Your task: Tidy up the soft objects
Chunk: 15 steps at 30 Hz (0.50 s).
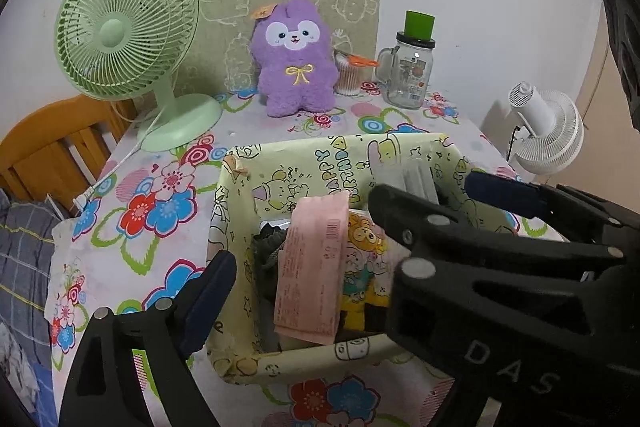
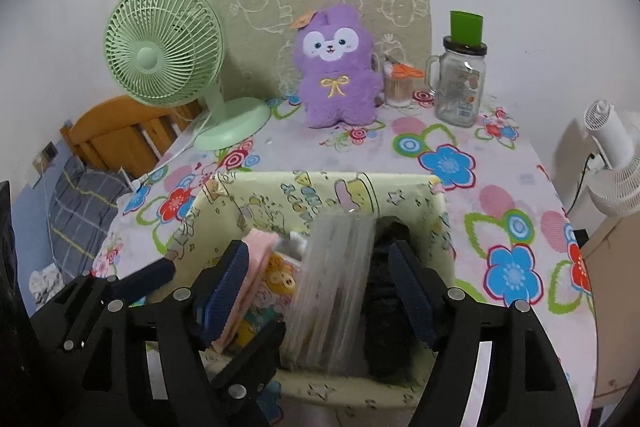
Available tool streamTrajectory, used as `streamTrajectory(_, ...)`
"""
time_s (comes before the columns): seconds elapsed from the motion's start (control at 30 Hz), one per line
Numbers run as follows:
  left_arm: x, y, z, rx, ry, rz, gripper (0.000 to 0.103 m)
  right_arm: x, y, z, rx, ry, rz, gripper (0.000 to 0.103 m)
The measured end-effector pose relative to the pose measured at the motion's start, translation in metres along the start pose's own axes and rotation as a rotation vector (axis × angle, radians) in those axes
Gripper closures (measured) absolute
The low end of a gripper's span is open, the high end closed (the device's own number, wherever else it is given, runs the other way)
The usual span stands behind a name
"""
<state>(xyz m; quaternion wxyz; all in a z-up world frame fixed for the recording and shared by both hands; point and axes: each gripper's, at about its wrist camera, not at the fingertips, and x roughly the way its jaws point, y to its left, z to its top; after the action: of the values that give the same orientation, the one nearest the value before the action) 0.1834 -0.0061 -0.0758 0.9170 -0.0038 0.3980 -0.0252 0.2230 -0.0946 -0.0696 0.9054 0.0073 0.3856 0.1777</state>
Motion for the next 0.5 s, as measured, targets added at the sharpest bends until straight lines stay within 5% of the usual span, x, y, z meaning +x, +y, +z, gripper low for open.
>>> streamTrajectory(0.5,-0.026,-0.015,-0.010,0.010,-0.028,0.006,0.008,-0.036,-0.010,-0.025,0.009,-0.010,-0.040,0.027)
